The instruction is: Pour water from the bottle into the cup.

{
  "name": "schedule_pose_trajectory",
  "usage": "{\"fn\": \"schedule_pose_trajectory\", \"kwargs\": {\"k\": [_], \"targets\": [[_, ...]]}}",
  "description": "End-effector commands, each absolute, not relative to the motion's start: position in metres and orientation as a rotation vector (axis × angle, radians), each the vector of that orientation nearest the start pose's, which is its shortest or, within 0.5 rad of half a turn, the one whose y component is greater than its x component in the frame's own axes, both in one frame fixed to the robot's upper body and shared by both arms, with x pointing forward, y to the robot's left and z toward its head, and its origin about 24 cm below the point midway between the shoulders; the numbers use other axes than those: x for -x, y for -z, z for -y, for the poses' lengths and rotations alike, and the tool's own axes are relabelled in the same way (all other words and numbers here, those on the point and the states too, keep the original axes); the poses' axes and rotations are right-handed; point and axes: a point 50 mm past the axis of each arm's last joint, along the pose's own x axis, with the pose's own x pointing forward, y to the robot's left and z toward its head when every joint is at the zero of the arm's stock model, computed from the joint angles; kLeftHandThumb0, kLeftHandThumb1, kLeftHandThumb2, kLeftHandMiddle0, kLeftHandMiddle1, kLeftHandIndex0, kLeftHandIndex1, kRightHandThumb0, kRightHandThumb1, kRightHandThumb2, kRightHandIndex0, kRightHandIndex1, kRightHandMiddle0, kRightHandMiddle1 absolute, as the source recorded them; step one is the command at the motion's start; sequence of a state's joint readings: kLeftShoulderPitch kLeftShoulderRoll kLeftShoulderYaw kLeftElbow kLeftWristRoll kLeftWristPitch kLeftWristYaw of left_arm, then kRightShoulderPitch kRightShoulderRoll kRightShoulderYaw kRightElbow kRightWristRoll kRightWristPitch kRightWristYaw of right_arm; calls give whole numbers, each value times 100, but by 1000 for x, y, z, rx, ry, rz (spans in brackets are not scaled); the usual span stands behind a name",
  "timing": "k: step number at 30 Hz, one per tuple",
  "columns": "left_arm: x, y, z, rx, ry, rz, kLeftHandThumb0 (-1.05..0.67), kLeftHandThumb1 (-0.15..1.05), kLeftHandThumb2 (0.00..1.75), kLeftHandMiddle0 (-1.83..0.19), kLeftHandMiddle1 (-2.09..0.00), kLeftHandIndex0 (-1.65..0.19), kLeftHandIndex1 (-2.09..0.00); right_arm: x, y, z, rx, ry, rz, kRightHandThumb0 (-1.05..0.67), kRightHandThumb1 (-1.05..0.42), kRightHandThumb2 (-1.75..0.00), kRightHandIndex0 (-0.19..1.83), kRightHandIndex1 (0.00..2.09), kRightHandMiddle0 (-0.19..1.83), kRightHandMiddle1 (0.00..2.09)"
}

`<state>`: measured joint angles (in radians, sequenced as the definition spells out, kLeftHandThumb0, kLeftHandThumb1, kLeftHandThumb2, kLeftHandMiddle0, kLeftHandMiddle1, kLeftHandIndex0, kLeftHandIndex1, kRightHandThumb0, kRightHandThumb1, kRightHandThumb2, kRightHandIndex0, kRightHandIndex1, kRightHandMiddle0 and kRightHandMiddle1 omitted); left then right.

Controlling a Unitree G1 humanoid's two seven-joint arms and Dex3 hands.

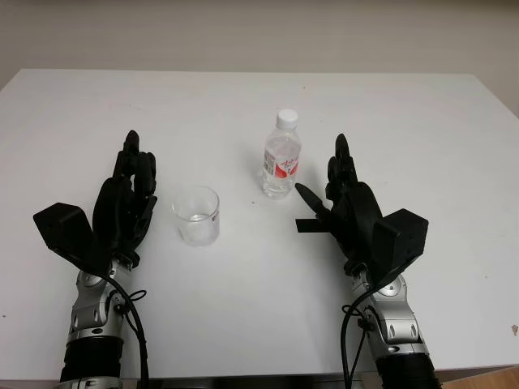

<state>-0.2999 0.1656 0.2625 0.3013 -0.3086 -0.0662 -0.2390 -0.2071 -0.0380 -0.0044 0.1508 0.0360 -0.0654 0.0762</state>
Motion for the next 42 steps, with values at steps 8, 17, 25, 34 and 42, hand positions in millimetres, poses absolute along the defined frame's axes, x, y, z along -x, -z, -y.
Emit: {"fn": "schedule_pose_trajectory", "kwargs": {"k": [8,17,25,34,42], "targets": [[-308,-77,-219,190,24,152,-69,105,54,8,-6,9,-6,-298,-70,139,18,-125,128,-95,-96,-5,-19,0,-19,0],[-309,-72,-217,190,32,149,-67,105,58,9,-5,10,-5,-309,-79,140,116,-111,170,-97,-96,-5,-19,0,-19,0],[-310,-71,-213,184,44,149,-68,105,60,10,-5,12,-4,-331,-94,135,162,-132,207,-100,-95,-5,-19,0,-19,0],[-310,-70,-214,188,41,148,-68,105,58,9,-6,11,-5,-367,-106,122,249,-151,171,-100,-92,-5,-19,0,-19,0],[-309,-69,-215,186,35,147,-69,105,59,9,-5,11,-5,-385,-102,112,238,-183,111,-98,-92,-5,-19,0,-19,0]]}}
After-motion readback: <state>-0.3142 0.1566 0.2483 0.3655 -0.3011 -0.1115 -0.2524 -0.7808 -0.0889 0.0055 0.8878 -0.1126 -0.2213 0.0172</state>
